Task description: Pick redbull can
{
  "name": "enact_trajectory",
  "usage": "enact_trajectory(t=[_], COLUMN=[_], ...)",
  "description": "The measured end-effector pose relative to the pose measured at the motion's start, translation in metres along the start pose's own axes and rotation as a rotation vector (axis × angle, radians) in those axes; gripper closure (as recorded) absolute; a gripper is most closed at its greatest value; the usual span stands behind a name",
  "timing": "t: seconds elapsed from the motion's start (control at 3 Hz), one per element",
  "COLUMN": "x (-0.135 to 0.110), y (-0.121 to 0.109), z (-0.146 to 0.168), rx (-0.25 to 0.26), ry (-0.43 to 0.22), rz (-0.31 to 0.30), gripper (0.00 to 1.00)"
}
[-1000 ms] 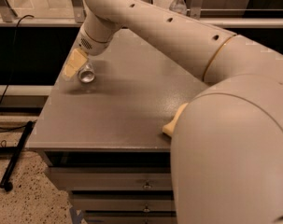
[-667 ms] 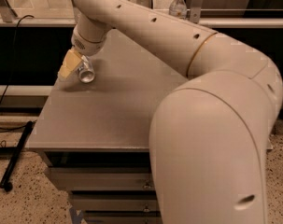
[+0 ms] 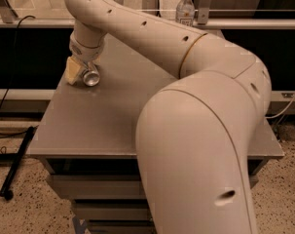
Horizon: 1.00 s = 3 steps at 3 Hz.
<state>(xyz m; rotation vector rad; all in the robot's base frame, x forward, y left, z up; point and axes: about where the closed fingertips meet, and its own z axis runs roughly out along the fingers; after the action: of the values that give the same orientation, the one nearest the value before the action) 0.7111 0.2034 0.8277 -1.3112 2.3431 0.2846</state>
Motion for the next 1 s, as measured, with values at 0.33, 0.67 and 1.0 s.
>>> enact_trajectory(t=[0.33,0.67,1.0], x=[-0.010,-0.023,-0.032], y=[-0.001,-0.003,-0.002], z=[-0.011,-0.047,-0.088], rx=[0.028,0.063,0.050], ry=[-0.018,-0.086,-0.212], rz=[-0.027,-0.093,-0.178], gripper=[0.59,0.83,1.00])
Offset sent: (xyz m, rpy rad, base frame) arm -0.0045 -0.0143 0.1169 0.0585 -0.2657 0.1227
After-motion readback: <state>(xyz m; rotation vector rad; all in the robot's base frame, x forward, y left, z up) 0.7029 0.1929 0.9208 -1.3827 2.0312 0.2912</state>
